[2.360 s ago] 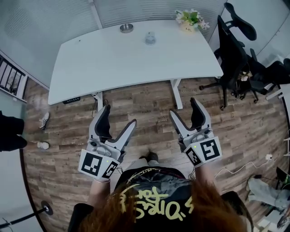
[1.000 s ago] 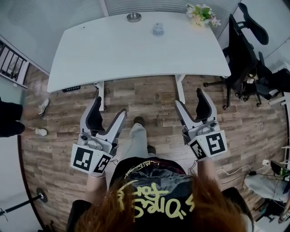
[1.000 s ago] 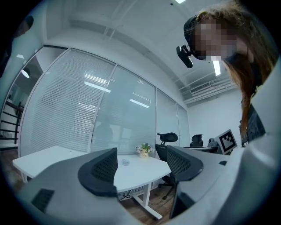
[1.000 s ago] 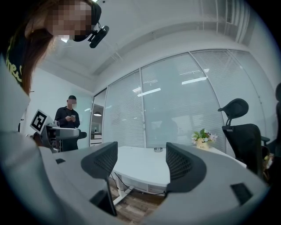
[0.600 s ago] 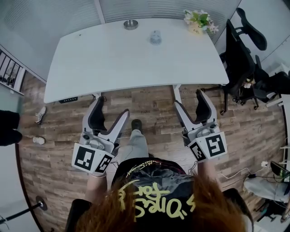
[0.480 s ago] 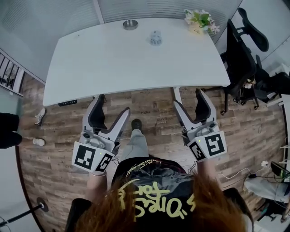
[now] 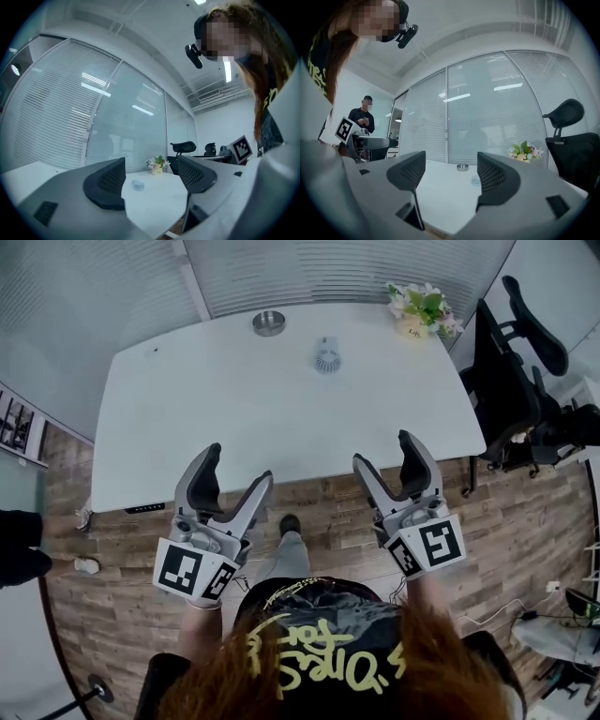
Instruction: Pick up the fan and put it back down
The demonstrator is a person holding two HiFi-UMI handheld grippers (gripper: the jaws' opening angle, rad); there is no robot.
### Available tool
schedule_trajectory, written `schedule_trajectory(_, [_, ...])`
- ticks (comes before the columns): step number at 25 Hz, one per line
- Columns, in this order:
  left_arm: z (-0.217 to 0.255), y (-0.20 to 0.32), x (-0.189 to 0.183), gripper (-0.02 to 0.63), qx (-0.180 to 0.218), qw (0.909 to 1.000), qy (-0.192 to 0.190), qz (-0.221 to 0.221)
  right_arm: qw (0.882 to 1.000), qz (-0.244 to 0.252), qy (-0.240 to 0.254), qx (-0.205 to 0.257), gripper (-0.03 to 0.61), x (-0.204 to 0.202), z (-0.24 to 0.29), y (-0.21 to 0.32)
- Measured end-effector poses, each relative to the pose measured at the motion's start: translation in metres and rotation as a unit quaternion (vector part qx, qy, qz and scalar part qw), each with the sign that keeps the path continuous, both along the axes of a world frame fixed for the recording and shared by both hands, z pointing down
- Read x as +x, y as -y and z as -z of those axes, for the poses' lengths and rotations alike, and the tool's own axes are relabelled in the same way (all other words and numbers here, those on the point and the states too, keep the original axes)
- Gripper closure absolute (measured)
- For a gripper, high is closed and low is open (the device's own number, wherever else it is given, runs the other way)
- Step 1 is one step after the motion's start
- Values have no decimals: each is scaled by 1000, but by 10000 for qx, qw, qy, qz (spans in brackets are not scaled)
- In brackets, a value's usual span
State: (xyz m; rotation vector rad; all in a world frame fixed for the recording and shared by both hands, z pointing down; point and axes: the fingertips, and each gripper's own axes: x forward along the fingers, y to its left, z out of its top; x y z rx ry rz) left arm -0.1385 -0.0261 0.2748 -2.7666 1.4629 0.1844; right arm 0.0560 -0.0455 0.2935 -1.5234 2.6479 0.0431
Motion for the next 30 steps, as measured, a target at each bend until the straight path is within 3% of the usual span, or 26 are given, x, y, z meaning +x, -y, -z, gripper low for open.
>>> schedule_trajectory(14, [15, 124, -10, 270, -26, 9983, -11, -588, 9991, -395, -60, -109, 253, -20, 6, 110])
schedule_trajectory(30, [1, 199, -21, 290, -159, 9954, 80, -937, 9980, -620, 27, -150, 253, -37, -2, 184])
